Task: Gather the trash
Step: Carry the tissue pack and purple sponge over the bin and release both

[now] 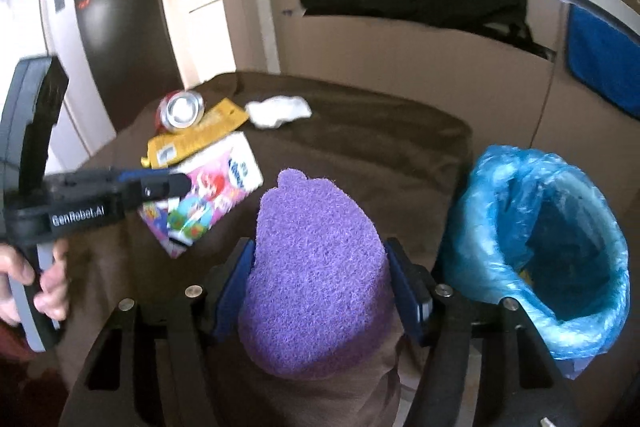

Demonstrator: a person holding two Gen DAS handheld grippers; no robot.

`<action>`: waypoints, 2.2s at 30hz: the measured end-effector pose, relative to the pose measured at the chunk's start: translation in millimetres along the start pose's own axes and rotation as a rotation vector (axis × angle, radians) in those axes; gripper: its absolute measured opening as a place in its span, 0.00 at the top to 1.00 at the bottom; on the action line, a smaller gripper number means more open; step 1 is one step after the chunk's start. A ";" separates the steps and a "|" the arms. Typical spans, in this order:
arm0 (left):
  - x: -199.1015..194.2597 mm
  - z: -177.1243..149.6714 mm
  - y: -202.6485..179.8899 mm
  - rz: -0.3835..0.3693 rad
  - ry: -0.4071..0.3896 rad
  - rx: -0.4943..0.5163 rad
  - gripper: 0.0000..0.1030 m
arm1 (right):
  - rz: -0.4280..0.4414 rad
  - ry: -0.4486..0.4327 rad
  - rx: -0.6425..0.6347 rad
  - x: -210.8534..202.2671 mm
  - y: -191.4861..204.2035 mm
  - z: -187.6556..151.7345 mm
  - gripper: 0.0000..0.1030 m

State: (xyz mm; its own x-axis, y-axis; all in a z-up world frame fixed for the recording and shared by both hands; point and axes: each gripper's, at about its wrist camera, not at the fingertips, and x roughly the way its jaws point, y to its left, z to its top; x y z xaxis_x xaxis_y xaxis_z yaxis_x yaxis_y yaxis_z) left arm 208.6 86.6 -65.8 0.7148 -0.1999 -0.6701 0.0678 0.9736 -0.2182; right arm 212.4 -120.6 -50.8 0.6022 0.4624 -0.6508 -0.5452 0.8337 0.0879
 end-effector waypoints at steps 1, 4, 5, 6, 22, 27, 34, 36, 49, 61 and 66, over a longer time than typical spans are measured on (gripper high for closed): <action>-1.0 0.3 -2.4 0.001 -0.002 0.006 0.82 | -0.003 -0.006 0.008 -2.5 -1.9 0.7 0.41; -3.1 0.7 -9.3 0.008 -0.005 0.023 0.83 | -0.009 -0.016 0.026 -7.4 -6.9 0.7 0.41; -3.6 0.8 -10.9 0.011 -0.006 0.025 0.83 | -0.011 -0.017 0.031 -8.8 -8.8 0.5 0.41; -4.4 1.0 -12.1 0.013 -0.008 0.026 0.84 | -0.013 -0.018 0.037 -9.7 -10.0 -0.2 0.41; -16.0 12.2 -51.4 0.015 -0.039 0.083 0.84 | -0.023 -0.108 0.114 -35.6 -38.7 -5.2 0.41; -22.0 35.1 -86.4 -0.052 -0.092 0.127 0.84 | -0.094 -0.186 0.164 -59.7 -70.3 7.3 0.41; 1.7 76.5 -149.9 -0.171 -0.122 0.193 0.84 | -0.220 -0.270 0.283 -92.2 -137.4 17.1 0.41; 13.7 82.6 -167.3 -0.188 -0.125 0.211 0.84 | -0.246 -0.278 0.316 -96.3 -155.4 15.5 0.41; 111.3 75.3 -217.7 -0.222 -0.041 0.237 0.84 | -0.298 -0.201 0.389 -53.5 -218.8 -4.6 0.41; 146.2 65.4 -223.6 -0.195 0.010 0.250 0.84 | -0.300 -0.149 0.421 -26.9 -243.2 -15.0 0.40; 156.9 65.0 -223.0 -0.203 0.047 0.243 0.82 | -0.294 -0.130 0.441 -21.1 -249.5 -21.9 0.39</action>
State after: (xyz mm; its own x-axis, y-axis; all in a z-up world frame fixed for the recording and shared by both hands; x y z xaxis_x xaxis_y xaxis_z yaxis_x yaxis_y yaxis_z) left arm 351.0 -154.7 -76.2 0.6370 -0.3924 -0.6636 0.3741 0.9100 -0.1790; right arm 322.9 -345.0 -75.5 0.7745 0.2013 -0.5997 -0.0635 0.9680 0.2429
